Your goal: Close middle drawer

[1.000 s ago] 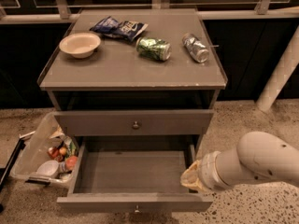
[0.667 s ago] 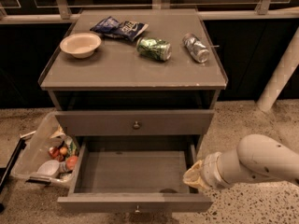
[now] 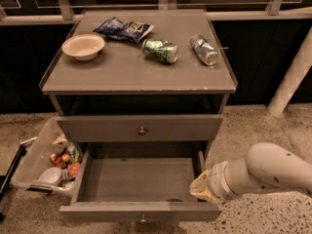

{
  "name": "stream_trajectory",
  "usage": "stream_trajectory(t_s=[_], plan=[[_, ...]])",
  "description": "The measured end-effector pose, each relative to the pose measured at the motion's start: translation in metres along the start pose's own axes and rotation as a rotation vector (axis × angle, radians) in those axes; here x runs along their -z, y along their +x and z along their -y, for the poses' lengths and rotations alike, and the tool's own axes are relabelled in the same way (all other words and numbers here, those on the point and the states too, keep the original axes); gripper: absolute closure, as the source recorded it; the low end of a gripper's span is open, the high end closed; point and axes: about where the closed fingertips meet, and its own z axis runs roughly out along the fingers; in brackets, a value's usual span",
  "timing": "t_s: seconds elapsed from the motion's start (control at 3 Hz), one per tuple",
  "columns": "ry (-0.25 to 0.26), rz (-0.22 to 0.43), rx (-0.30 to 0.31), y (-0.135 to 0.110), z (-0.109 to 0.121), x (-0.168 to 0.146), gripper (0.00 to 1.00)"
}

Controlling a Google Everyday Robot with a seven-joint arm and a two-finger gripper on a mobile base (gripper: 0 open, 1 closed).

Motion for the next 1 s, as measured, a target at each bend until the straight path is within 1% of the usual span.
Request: stream_trajectory(t_s=[0.33,0.67,1.0], plan=[[-0.009,0.003,-0.031,0.007,-0.009,-0.021,1.00],[-0.009,0.013,-0.061,0.019,-0.017,-0.049,1.00],[-0.008,0.026,-0.060,0.031,-0.033,-0.071,1.00]])
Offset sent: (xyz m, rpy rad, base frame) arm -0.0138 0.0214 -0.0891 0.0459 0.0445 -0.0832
